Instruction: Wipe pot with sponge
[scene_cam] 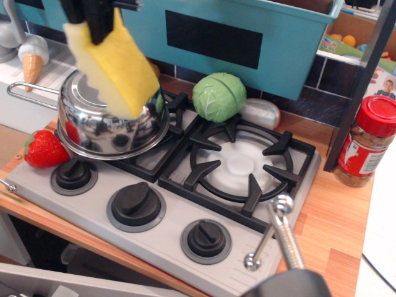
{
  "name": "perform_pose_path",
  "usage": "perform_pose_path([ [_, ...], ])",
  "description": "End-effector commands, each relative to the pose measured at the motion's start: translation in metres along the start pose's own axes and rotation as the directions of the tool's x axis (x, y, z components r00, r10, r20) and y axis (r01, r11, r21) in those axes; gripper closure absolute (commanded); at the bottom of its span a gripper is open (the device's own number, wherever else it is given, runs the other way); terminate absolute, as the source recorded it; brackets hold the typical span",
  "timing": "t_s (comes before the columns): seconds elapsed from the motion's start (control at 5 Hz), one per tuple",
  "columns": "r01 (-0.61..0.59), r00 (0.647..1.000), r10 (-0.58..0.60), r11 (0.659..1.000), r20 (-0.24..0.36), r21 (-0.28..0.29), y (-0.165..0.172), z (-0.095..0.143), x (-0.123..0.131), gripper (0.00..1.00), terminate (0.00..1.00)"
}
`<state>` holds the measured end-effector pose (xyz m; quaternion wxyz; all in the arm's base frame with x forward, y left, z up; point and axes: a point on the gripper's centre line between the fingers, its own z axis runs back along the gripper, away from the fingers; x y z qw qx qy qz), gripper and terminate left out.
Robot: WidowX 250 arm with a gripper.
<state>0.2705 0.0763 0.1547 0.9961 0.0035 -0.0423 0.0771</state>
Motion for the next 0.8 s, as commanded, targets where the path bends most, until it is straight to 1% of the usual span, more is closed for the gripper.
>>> perform_pose_path([
  [0.0, -0.064, 0.998, 0.063, 0.988, 0.007, 0.142, 0.073, 0.018, 0.002, 1.00, 0.00],
  [0.2, -0.036, 0.999, 0.036, 0.980, 0.001, 0.198, 0.088, 0.002, -0.004, 1.00, 0.00],
  [0.4, -0.001, 1.000, 0.000, 0.980, 0.005, 0.201, 0.085, -0.010, -0.009, 1.00, 0.00],
  [0.6, -0.006, 0.999, 0.000, 0.984, 0.033, 0.180, 0.077, -0.014, -0.008, 1.00, 1.00],
])
